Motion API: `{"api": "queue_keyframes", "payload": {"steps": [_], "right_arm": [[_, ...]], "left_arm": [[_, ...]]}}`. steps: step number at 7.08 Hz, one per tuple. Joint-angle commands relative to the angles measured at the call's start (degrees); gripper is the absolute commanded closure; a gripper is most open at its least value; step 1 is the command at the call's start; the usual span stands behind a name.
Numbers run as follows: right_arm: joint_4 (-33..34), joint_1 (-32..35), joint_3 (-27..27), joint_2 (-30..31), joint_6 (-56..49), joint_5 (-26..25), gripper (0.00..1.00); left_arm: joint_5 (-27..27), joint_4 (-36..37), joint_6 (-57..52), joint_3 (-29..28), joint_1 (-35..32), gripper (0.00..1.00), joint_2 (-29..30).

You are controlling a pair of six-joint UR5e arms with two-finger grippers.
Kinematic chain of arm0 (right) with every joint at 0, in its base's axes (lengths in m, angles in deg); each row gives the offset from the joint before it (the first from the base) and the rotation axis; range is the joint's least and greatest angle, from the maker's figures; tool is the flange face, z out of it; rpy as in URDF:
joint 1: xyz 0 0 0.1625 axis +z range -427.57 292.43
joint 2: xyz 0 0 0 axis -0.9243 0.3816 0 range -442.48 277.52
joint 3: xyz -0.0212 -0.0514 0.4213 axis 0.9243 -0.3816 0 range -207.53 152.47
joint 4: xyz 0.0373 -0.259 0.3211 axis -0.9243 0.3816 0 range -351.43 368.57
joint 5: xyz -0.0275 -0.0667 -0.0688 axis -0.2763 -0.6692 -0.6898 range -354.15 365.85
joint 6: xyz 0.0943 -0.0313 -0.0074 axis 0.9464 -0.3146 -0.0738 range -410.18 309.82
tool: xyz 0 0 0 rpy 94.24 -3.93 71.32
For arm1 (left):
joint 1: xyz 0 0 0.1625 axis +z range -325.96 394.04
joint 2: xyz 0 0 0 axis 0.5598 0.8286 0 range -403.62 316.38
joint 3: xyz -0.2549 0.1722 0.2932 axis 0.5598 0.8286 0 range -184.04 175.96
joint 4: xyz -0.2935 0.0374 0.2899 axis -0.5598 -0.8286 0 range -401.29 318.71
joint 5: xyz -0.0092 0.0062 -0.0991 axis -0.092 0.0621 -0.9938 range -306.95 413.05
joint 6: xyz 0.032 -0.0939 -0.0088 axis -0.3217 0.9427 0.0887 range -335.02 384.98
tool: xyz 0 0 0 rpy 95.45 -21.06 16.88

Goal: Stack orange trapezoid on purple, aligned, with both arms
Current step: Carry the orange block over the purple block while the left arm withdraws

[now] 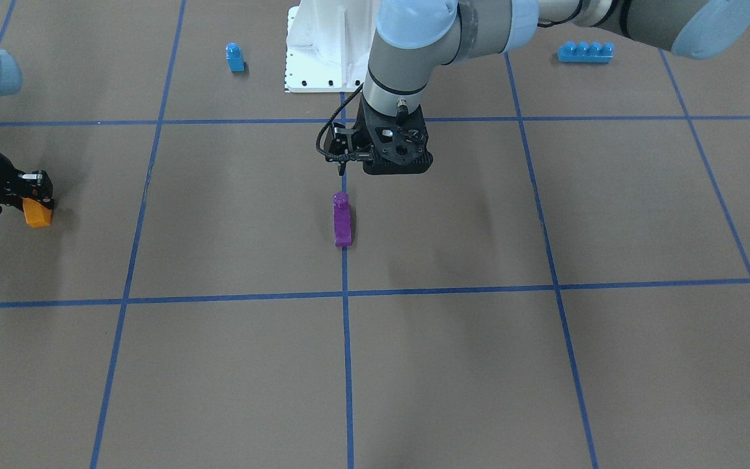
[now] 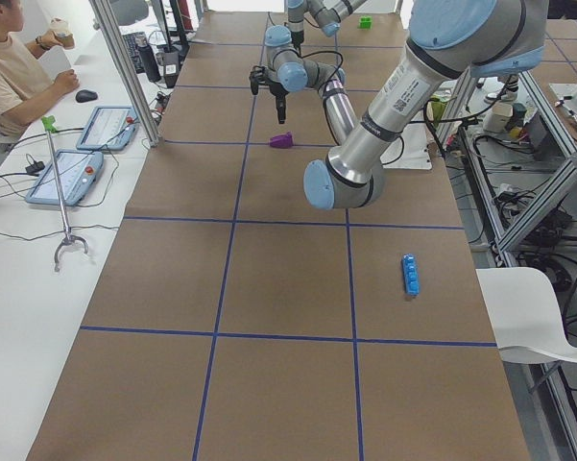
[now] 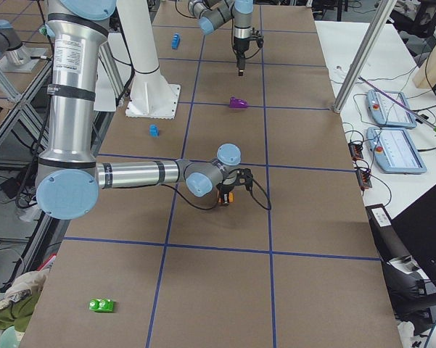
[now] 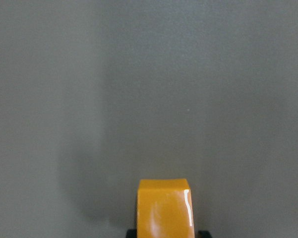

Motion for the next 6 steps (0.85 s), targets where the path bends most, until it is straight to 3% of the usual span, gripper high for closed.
{"api": "queue_keyframes", "payload": {"steps": [1, 2, 3, 6], "right_arm": [[0.9, 0.1, 5.4, 0.8, 0.2, 0.0, 1.0], [1.2, -0.1, 6.6, -0.3, 2.4, -0.1, 1.0], [1.9, -0.2, 7.1, -3.8, 7.9, -0.5, 1.0], [14.8, -3.3, 7.4, -19.1, 16.2, -0.9, 1.0]], "left_arm": [[0.0, -0.1, 0.0, 0.1, -0.1, 0.0, 0.0], [0.0, -0.1, -0.1, 1.6, -0.4, 0.0, -1.0], [0.1, -0.3, -1.2, 6.2, -0.4, 0.0, -5.9], [0.1, -0.3, -6.5, 16.1, -1.5, 0.0, -17.6]]}}
